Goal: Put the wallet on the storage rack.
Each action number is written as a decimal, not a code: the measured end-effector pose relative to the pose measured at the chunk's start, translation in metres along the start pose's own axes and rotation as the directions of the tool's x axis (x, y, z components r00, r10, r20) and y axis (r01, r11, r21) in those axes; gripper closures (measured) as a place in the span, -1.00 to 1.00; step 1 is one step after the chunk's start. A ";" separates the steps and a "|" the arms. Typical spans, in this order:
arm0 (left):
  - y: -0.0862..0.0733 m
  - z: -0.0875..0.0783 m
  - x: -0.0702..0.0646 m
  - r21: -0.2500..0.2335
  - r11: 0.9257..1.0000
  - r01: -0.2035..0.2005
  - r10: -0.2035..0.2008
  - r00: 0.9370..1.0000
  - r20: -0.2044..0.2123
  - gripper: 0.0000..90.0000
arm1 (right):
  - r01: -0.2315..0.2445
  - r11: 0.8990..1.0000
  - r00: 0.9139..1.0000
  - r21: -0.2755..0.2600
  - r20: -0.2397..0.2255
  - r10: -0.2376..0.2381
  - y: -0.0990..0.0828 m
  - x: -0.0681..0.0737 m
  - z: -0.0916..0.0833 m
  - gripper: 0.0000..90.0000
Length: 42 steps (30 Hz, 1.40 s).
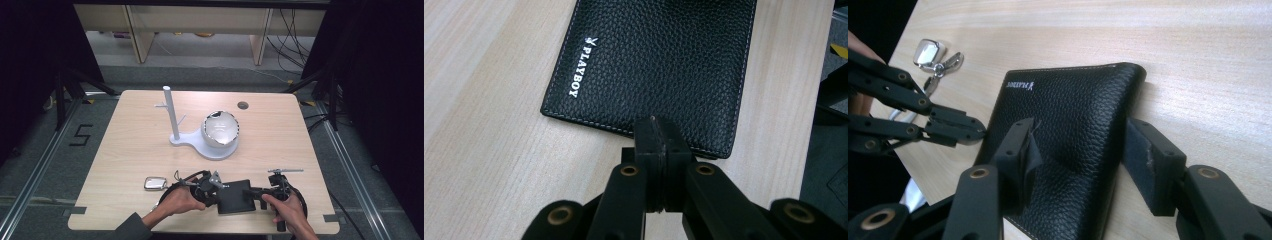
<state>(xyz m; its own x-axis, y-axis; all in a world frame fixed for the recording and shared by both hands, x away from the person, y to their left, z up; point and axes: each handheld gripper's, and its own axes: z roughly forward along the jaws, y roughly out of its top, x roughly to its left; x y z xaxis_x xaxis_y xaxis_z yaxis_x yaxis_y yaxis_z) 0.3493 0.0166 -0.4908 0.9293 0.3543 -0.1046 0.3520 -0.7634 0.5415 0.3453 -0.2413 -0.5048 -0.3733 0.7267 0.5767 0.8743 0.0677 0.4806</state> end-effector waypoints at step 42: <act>-0.008 0.000 -0.005 -0.014 1.000 0.000 -0.001 0.999 -0.036 0.99 | -0.250 0.968 0.963 0.026 -0.101 0.251 0.010 0.008 -0.010 0.38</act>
<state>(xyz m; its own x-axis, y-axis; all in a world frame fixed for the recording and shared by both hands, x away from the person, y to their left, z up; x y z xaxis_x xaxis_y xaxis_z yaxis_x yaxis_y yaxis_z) 0.3421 0.0207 -0.4949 0.9243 0.3742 -0.0750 0.3508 -0.7556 0.5532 0.3485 -0.2414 -0.4887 -0.1712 0.6476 0.7425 0.9475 -0.0983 0.3042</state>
